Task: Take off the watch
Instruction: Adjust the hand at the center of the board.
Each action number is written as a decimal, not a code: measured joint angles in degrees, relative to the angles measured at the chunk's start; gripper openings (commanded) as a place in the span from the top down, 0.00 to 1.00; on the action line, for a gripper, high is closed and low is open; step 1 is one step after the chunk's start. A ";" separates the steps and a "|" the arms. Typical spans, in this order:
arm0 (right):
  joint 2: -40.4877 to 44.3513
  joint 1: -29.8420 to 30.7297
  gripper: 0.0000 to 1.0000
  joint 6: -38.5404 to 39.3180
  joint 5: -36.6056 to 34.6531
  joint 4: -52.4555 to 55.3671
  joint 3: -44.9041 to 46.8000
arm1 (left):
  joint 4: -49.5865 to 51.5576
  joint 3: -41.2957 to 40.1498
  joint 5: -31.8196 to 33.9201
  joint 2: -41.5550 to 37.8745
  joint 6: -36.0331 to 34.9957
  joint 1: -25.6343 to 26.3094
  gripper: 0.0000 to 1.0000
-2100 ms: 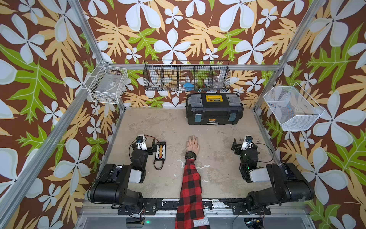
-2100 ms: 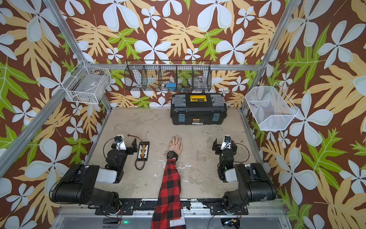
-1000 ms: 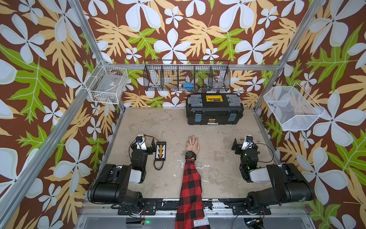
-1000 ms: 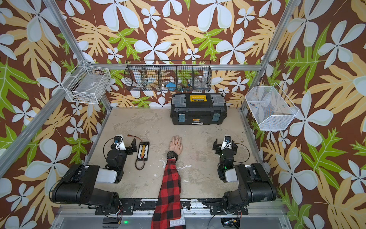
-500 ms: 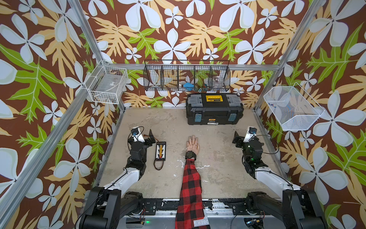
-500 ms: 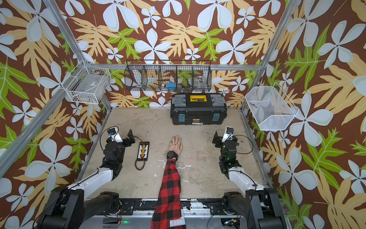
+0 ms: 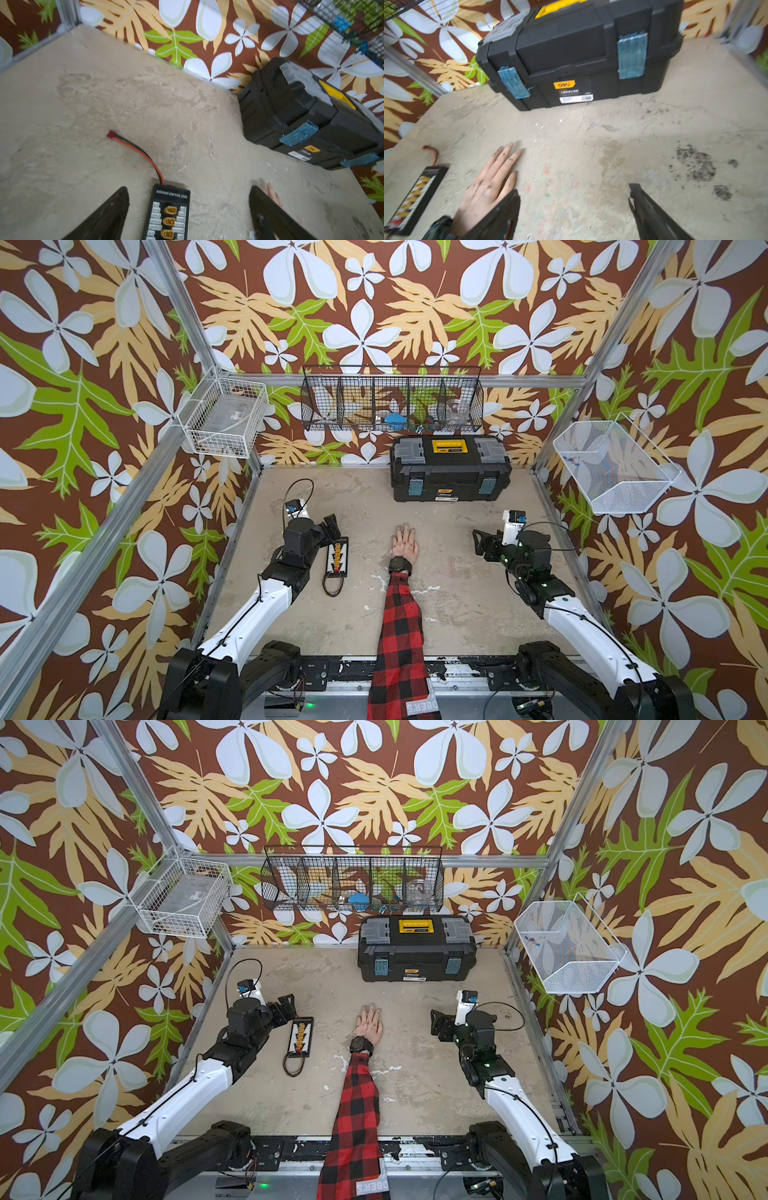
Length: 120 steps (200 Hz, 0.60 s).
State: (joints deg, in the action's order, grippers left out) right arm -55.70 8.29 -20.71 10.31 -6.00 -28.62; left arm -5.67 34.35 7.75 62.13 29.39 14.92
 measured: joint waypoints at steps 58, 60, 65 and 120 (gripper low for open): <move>-6.60 2.12 0.17 0.17 13.27 11.10 -5.84 | 5.51 0.48 -5.40 3.04 5.95 12.52 0.10; -6.75 2.23 0.17 0.17 13.73 11.32 -5.97 | 5.64 0.57 -5.51 3.19 6.32 13.09 0.10; -7.06 2.36 0.17 0.17 14.82 11.80 -6.21 | 5.84 0.79 -6.01 3.52 6.97 14.32 0.09; -9.20 4.00 0.17 -0.46 22.80 14.23 -6.86 | 7.28 2.95 -9.86 7.85 10.99 21.59 0.09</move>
State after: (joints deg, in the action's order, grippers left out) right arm -64.90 12.29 -21.17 33.10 8.23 -35.48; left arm 1.61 37.30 -2.11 69.97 40.38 36.51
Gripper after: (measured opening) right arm 0.831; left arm 0.907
